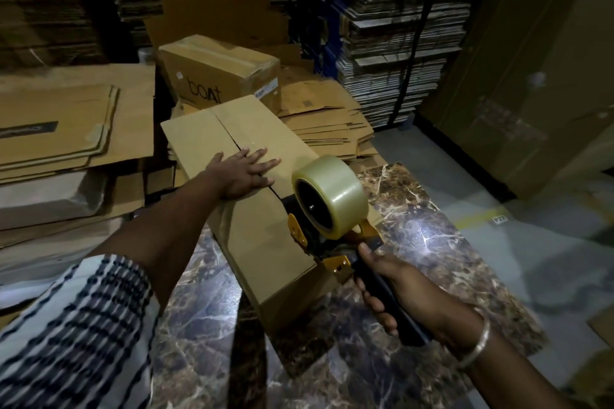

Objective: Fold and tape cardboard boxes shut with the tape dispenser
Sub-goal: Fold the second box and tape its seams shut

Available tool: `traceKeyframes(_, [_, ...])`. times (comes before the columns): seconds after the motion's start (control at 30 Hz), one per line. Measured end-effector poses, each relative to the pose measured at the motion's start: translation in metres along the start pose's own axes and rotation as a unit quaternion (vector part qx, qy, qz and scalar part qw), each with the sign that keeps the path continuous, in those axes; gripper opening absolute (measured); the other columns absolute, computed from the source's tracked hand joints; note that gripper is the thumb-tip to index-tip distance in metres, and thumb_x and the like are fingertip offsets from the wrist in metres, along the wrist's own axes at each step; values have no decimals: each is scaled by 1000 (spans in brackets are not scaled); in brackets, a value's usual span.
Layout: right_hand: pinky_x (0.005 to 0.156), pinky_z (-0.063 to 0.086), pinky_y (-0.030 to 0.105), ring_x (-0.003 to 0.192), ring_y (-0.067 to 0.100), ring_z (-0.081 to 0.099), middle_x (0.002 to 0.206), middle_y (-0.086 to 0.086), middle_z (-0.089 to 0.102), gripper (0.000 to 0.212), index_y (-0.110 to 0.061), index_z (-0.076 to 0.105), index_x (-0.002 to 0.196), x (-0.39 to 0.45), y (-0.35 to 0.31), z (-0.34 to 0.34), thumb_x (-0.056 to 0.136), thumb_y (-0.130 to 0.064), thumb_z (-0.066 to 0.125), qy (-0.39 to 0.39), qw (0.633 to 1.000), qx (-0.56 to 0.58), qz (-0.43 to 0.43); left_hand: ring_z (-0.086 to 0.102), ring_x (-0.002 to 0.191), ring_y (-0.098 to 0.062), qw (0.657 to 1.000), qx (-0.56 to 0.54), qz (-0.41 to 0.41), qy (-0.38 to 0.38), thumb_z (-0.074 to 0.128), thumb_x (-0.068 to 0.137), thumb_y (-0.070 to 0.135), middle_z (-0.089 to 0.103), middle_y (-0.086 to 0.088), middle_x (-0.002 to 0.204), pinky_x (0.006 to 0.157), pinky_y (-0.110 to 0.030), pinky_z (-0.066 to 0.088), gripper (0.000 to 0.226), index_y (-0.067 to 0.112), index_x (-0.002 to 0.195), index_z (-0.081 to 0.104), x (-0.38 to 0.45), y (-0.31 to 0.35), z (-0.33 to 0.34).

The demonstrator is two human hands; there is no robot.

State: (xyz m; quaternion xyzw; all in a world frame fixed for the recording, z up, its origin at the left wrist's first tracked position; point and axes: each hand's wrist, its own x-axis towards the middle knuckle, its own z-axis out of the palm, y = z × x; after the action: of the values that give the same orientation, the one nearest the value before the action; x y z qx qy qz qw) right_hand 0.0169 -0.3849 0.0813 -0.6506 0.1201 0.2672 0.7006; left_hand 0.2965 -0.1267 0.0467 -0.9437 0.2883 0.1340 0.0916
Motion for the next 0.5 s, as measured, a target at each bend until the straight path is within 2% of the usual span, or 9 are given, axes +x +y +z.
traceKeyframes(0.13, [36, 34, 23, 33, 19, 36, 55, 11, 42, 58, -5, 54, 78, -9, 7, 2, 92, -62, 48, 0, 1000, -14, -22, -2, 155, -24, 999, -19, -20, 21, 15, 98, 68, -9, 10, 167, 117, -65, 10, 58, 58, 150, -10, 0, 2, 3])
traceKeyframes(0.23, [35, 34, 23, 32, 19, 36, 54, 11, 42, 57, -6, 53, 76, -11, 7, 5, 92, -61, 47, 1, 999, -21, -29, 4, 154, -21, 991, -54, -24, 123, 13, 102, 60, 4, 9, 168, 118, -61, 12, 53, 50, 154, 9, -19, 29, 7])
traceKeyframes(0.3, [34, 33, 22, 31, 19, 36, 53, 12, 42, 57, -6, 53, 75, -11, 9, 6, 90, -61, 48, 7, 1000, -14, -27, 12, 153, -20, 983, -97, 31, 152, 22, 102, 58, 14, 8, 166, 120, -56, 15, 55, 41, 155, 22, -37, 62, 9])
traceKeyframes(0.37, [34, 33, 22, 31, 19, 35, 53, 12, 41, 57, -6, 53, 75, -11, 11, 7, 90, -61, 48, 11, 1000, -11, -21, 21, 150, -18, 982, -113, 82, 128, 40, 99, 49, 27, 7, 163, 120, -54, 15, 53, 40, 151, 34, -49, 84, 13])
traceKeyframes(0.4, [35, 33, 22, 31, 19, 35, 54, 12, 41, 57, -6, 53, 74, -10, 11, 7, 91, -61, 47, 11, 1000, -10, -18, 20, 151, -18, 984, -112, 87, 111, 44, 98, 45, 27, 9, 163, 120, -56, 13, 54, 42, 151, 33, -50, 87, 14])
traceKeyframes(0.5, [34, 33, 22, 31, 19, 35, 53, 12, 41, 57, -6, 54, 72, -6, 10, 6, 91, -60, 49, 11, 1000, -4, -19, 5, 154, -15, 992, -73, 83, 68, 36, 101, 49, 12, 14, 166, 120, -62, 8, 56, 45, 154, 20, -42, 76, 15])
